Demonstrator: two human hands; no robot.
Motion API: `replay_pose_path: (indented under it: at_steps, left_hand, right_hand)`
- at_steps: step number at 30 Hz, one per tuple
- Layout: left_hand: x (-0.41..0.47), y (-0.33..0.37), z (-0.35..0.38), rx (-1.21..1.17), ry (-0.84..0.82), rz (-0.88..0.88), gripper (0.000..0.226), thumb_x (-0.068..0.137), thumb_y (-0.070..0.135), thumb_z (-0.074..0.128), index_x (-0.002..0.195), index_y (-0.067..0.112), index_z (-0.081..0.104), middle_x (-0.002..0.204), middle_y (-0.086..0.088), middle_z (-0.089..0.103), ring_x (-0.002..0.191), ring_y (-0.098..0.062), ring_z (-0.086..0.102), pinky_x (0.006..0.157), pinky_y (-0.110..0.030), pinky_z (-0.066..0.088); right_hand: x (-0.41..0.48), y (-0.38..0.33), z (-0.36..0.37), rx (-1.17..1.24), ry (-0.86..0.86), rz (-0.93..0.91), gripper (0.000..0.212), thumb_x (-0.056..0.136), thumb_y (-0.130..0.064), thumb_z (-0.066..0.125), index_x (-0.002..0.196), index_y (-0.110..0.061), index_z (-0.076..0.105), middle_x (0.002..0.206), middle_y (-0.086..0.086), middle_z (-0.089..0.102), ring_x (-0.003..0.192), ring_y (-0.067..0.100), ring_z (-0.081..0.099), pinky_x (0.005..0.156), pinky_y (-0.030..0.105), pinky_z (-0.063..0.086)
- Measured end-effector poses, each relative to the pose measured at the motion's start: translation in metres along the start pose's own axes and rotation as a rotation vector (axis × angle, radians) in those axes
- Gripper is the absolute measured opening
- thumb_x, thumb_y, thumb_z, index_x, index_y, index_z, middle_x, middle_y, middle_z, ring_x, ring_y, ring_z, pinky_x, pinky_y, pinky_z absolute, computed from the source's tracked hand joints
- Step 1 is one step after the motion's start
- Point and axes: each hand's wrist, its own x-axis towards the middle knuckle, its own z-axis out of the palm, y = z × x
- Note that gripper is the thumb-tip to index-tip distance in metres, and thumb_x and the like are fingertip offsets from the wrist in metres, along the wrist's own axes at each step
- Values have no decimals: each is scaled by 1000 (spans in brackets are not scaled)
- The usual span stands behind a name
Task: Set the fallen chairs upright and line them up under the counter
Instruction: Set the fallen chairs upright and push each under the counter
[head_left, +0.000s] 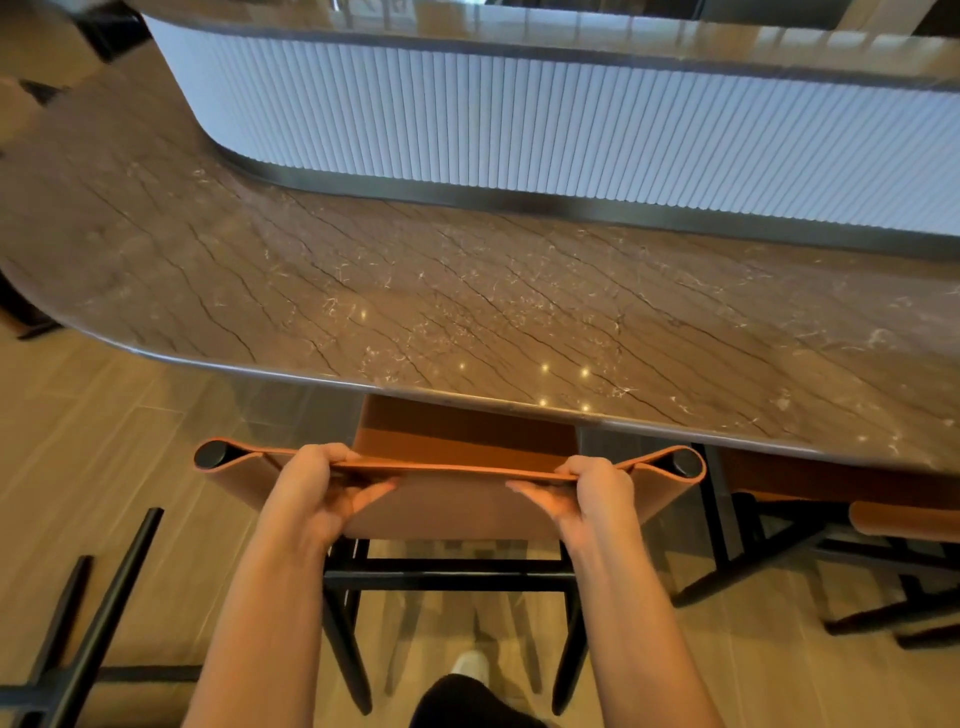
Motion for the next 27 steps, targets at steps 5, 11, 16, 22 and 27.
replay_pose_path:
  at_steps: [5,11,16,22,27]
  left_hand:
    - [-9,-1,43,-35,-12,88,18,84,-12,40,76,2,48,71,-17,58,79,-36,63,58,-50,59]
    - [-16,-6,125,22,-18,121,18,87,-13,36,78,-1,46,82,-16,51,76,-36,57,48,-49,55]
    - [-8,-14,180,107,-24,127,17,87,-12,37,79,0,46,80,-16,48,74,-35,59,43,-40,56]
    - [12,-33,236,123,-88,103,20,85,-15,36,78,0,47,89,-18,45,87,-42,58,42,-38,55]
    - [33,-49,246,99,-68,59,22,88,-12,35,76,1,48,84,-16,49,83,-38,57,50,-44,55]
  right_hand:
    - [11,-36,-8,78,-15,-28,27,86,17,41,101,-4,47,117,23,46,84,43,54,52,61,52]
    - [25,-95,-27,165,-48,-109,22,89,17,34,88,-3,43,102,24,47,93,48,53,60,65,47]
    - [39,-139,-45,202,-57,-153,17,96,8,35,110,0,40,109,28,45,89,48,52,59,65,46]
    - [60,-188,-66,187,-10,-193,17,92,12,37,99,-3,41,108,25,42,90,45,54,59,65,49]
    - [73,-201,-67,82,3,-219,18,91,12,39,86,-5,42,92,14,44,81,31,57,65,61,55]
